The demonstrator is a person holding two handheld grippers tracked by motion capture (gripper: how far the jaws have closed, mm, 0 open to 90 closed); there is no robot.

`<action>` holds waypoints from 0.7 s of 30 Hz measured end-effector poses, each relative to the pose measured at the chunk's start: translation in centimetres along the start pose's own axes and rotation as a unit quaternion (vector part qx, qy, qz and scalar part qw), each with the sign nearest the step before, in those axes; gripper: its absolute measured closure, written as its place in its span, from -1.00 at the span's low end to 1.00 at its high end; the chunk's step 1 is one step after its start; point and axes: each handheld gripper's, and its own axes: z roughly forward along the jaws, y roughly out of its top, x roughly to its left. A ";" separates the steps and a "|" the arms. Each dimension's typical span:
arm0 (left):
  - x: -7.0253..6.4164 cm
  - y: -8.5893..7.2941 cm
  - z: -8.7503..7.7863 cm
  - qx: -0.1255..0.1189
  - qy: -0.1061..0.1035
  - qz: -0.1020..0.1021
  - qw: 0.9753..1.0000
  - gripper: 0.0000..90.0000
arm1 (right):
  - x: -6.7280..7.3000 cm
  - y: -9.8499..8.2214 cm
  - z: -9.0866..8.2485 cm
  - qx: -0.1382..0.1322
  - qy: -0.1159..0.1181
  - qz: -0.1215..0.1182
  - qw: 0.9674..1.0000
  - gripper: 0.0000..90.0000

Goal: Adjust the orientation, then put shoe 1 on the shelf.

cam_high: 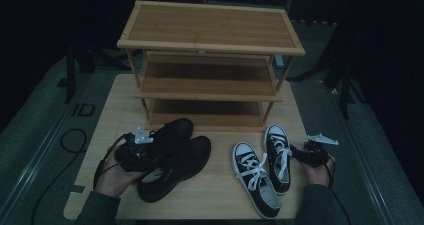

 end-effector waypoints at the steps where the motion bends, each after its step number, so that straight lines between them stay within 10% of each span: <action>1: -0.1 0.0 0.1 0.005 0.001 0.002 1.000 -0.32 | 0.0 0.0 0.0 0.000 0.000 0.000 1.000 -0.25; 17: 0.2 0.9 0.9 0.046 -0.003 0.029 0.999 -0.16 | 0.0 0.0 0.0 0.001 0.000 0.000 1.000 -0.25; 21: 0.8 1.3 1.7 0.057 -0.042 0.022 0.997 -0.03 | 0.0 0.0 0.0 0.001 0.000 0.000 1.000 -0.25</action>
